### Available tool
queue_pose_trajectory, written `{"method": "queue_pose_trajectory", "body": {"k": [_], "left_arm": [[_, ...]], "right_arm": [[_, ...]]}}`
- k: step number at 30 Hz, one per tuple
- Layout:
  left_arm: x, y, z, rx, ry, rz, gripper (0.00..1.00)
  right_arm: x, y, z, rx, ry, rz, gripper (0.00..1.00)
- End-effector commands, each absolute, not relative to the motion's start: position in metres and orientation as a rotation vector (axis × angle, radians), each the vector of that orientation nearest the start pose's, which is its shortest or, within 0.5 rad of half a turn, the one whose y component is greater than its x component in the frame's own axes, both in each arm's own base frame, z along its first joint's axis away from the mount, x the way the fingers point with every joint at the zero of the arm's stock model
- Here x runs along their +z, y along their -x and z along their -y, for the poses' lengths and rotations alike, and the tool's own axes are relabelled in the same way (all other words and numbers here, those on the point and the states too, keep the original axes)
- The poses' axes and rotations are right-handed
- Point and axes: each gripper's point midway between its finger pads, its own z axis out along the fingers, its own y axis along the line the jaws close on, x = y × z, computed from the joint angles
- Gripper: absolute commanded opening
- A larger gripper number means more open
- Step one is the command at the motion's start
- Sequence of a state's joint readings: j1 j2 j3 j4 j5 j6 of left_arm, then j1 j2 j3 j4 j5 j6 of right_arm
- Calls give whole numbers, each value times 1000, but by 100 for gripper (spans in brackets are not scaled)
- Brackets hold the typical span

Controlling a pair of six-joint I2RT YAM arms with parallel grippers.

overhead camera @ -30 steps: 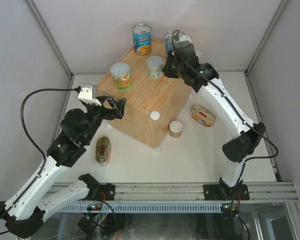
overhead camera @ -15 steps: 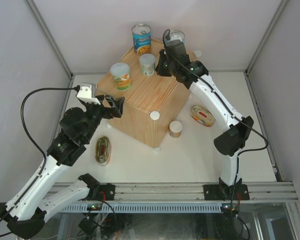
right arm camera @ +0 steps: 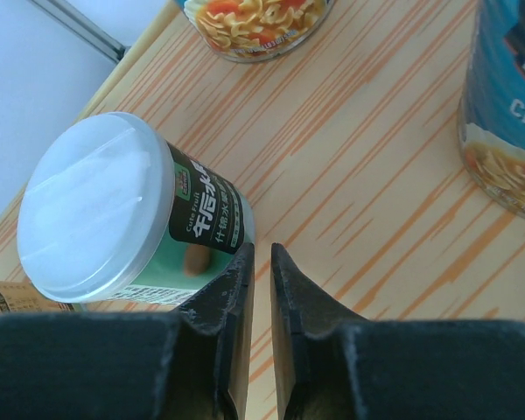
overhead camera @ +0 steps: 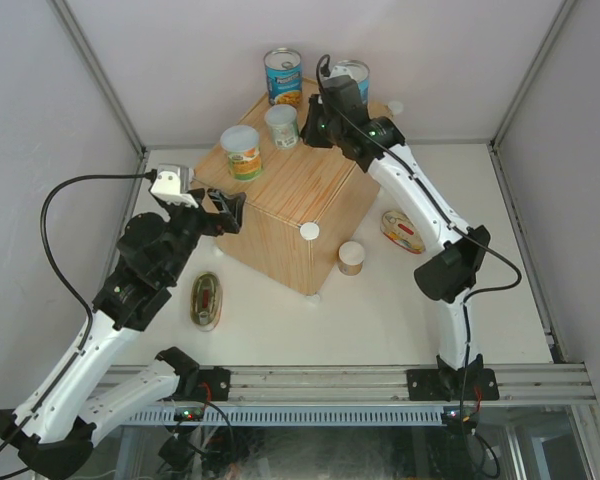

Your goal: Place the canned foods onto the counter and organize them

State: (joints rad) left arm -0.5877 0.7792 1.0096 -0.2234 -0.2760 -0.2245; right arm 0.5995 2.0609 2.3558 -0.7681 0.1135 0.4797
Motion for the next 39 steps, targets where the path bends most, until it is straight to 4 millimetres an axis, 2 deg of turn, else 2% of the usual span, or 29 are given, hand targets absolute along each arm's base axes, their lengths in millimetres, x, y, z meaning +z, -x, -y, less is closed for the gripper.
{"method": "queue_pose_trajectory", "body": {"k": [1,27,35,39], "left_arm": [[413,-270,132,-446,-70,-1489,94],[408,-275,127,-434,-67,-1499,94],[408,-277,126,-433,-68,-1503,94],[407,-279,125,-427,-68,-1507,94]], "right_arm": [[354,-469,-335,637,48,-2017,12],[348,-480,-359,710,35,-2005,13],[346,-485,-361,727,23,-2004,13],[348,-484,-355,706,21,-2004,13]]}}
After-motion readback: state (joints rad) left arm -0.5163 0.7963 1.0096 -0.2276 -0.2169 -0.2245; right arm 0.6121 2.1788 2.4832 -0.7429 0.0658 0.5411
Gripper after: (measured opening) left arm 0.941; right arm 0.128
